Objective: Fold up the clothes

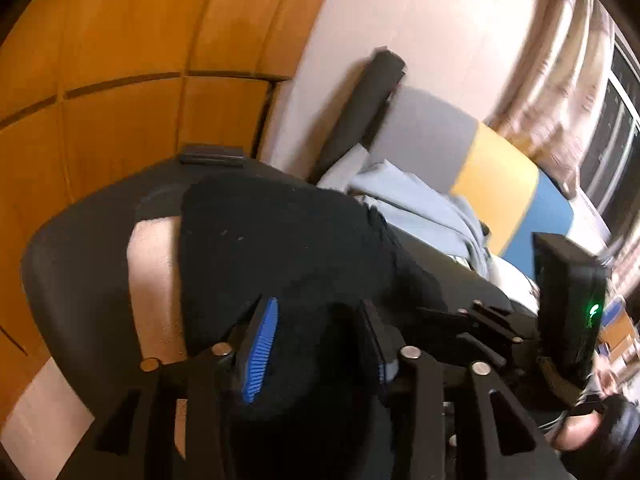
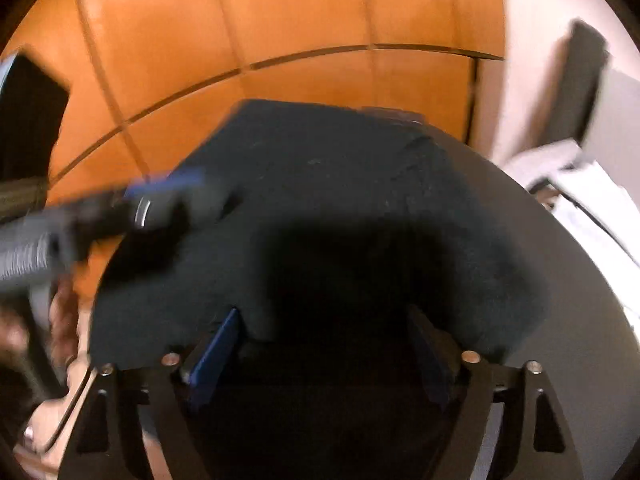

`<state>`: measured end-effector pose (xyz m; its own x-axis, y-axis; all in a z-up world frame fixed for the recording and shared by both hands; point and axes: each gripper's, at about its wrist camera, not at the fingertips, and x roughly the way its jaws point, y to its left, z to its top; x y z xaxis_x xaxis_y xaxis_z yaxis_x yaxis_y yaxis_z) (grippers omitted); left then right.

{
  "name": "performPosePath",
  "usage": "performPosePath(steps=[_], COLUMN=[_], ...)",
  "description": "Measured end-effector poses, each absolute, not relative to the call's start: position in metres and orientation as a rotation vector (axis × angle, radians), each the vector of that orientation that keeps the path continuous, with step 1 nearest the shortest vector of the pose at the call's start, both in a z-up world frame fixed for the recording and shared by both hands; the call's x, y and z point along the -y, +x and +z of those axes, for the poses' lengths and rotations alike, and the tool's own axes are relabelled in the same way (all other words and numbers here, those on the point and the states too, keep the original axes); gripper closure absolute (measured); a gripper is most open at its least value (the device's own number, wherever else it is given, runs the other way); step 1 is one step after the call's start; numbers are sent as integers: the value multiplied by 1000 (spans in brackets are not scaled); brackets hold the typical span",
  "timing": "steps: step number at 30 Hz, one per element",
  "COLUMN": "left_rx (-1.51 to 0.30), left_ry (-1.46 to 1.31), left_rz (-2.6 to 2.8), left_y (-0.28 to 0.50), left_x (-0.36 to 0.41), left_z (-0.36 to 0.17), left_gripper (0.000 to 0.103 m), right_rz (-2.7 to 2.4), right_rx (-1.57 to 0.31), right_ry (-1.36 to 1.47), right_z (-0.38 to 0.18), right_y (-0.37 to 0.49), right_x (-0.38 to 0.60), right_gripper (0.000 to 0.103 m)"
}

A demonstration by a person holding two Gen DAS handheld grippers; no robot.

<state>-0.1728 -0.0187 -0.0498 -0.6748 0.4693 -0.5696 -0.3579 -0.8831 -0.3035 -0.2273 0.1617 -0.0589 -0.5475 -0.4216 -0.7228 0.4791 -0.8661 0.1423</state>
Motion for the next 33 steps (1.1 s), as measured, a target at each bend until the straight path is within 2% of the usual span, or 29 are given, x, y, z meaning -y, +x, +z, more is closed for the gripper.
performPosePath(steps=[2,7,8,10,11,14,19,21,23,25,27,29,33], left_rx=[157,225,235,194,160,81,80,15,-70,-81,-75,-167,-173], left_ry=[-859,-870,-858,-880,-899,-888,-879,-870,-841,-780,-762,-747,-783], left_rz=[2606,2668,2666,2720,2758,2882,2967,2979,2958,2939,2965,3032,3047], left_y=[-169,-166,-164,-152,-145,-108,-59,-45,-33,-19,-3,10,16], left_x=[12,9,9,7,6,11,12,7,1,-2,-1,-5,-11], left_z=[-54,-41,-35,-20,-13,11,44,56,66,79,87,91,89], left_gripper=[66,65,59,54,47,43,43,49,67,75,75,75,75], right_rz=[-2401,-2426,-2448,-2513,-2554,-2625,-2664,-2666,-2659,-2656,-2646,-2647,-2647], right_rx=[-99,-110,-102,-102,-109,-143,-215,-233,-226,-226,-233,-252,-255], right_ry=[1078,1090,1077,1035,1007,945,893,875,852,831,819,798,754], right_z=[-62,-46,-41,-26,-16,16,40,41,42,44,42,42,45], right_y=[-233,-234,-231,-226,-223,-199,-170,-163,-148,-133,-124,-117,-105], right_x=[-162,-160,-159,-153,-148,-143,-140,-138,-142,-146,-146,-148,-150], right_gripper=[18,18,18,17,16,0,0,0,0,0,0,0,0])
